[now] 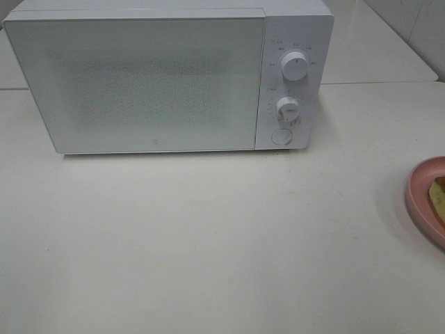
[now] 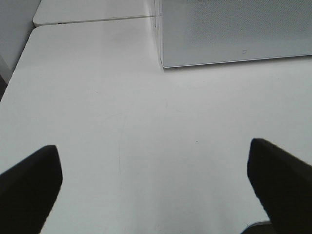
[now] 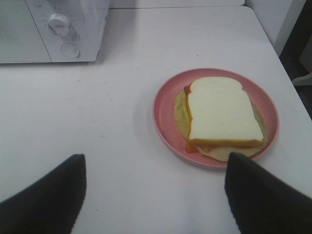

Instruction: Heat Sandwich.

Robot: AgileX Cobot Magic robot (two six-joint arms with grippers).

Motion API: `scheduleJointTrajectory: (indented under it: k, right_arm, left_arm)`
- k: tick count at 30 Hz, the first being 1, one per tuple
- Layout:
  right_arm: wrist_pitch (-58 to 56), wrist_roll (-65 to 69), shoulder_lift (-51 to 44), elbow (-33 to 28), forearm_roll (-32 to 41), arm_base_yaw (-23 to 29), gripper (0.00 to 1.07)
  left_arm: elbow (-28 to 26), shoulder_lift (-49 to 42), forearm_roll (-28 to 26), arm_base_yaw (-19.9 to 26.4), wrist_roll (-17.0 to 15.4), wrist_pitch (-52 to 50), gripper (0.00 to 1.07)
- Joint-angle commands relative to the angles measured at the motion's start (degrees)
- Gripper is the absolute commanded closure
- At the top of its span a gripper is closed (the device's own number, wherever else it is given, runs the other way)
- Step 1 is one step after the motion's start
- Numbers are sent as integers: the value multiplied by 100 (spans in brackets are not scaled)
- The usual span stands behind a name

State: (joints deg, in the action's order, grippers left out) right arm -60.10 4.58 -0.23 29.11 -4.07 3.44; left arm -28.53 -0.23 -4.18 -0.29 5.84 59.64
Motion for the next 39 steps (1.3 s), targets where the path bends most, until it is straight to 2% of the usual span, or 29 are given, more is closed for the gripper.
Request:
scheduleJointTrajectory:
  k: [1, 39]
  right_arm:
    - [63, -52, -115, -11, 11, -17, 32]
    - [63, -52, -97, -11, 11, -17, 32]
  left_arm:
    - [17, -155, -57, -34, -17, -23, 9]
    - [17, -149, -57, -34, -17, -23, 9]
